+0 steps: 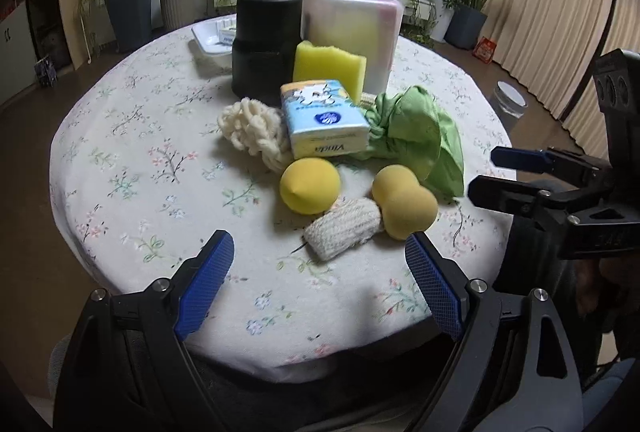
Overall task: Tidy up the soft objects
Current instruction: 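Move both tools back toward the remaining objects on the table, then grasp the yellow round sponge with the left tool while the right tool grasps the green cloth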
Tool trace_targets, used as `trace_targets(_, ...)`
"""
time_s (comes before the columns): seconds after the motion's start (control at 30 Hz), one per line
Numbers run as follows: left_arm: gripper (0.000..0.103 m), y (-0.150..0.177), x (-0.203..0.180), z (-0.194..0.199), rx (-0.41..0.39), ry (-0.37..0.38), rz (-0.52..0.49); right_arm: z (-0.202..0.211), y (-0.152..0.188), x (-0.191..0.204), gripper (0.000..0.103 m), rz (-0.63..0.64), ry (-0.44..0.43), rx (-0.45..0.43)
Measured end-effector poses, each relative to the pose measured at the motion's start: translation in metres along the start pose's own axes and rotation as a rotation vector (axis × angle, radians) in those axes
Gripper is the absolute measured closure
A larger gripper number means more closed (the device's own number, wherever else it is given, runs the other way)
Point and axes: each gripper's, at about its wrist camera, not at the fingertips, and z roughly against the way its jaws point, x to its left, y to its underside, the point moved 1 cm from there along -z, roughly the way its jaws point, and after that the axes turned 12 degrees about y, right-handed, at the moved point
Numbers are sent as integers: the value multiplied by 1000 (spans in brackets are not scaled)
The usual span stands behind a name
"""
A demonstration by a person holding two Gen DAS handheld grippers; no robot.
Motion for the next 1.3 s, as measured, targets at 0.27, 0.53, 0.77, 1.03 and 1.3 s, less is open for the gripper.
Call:
trace_targets(0.27,15,1,-7,-23,42,20,-40,-6,-8,2,28,-38,3,29)
trace_targets(0.53,15,1,3,-32,52,39,5,-25,-25,-6,28,-53,21,49)
trace_targets(0.77,15,-12,12,-28,19,43,44,-51,-33,-4,27,-37,21,72)
trace_targets(1.03,15,-30,24,-46,56,-1,93,-68,-33,-7,61,-20,-18,103)
trace_targets(1.3,15,-32,37,-59,99,-22,149,-63,-30,-10,82,-24,-39,77)
